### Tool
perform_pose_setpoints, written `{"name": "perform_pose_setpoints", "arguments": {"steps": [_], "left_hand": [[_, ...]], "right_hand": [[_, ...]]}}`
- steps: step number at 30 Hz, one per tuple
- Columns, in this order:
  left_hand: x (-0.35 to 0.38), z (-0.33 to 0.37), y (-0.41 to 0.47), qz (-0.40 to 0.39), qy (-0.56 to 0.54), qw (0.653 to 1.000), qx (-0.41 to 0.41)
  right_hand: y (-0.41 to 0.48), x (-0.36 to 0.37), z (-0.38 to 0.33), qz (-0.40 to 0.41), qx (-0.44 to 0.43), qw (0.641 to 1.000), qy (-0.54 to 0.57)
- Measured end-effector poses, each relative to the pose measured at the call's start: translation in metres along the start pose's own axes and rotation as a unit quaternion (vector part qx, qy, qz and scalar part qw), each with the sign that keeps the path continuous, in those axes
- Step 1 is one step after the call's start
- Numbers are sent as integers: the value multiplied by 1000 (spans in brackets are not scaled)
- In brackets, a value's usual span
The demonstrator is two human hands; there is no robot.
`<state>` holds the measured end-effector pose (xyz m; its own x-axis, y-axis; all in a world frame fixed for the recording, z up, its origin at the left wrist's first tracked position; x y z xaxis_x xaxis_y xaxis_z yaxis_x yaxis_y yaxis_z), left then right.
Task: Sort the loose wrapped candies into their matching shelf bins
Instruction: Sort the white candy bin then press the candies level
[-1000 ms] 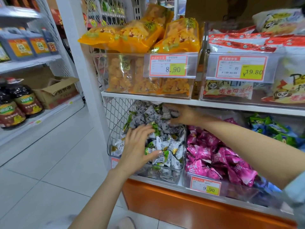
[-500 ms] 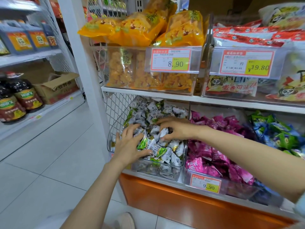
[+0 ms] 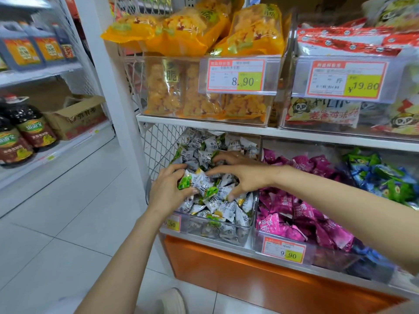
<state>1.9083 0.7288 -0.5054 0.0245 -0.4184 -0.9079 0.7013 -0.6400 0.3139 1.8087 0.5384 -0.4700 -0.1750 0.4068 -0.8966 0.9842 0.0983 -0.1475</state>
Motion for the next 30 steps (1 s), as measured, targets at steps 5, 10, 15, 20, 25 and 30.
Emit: {"name": "perform_pose_setpoints", "arguments": {"steps": [5, 10, 15, 20, 25, 30], "left_hand": [[-1, 5, 3, 5, 9, 999, -30], [2, 11, 7, 33, 2, 997, -75], [4, 16, 10, 35, -3, 994, -107], [5, 13, 14, 38, -18, 992, -117], [5, 8, 17, 43, -53, 989, -134], [3, 5, 18, 43, -95, 983, -151]], "right_hand": [[16, 6, 3, -73, 90, 993, 20], [21, 7, -1, -32, 93, 994, -40], [21, 3, -3, 18, 71, 993, -93], [21, 1, -1, 33, 41, 995, -86], [24, 3, 5, -8, 71, 991, -117], [30, 6, 4, 6, 94, 990, -107]]}}
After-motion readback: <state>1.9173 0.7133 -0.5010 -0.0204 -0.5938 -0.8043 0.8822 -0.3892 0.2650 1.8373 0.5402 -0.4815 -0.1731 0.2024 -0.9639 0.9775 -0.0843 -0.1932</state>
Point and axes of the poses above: each hand's wrist, its own y-axis towards the middle knuckle, its own x-axis out of the palm, z = x × y, the point moved 2 cm from there along y, towards the middle knuckle, and after that the axes turned 15 degrees about y, right-handed, at the moved point
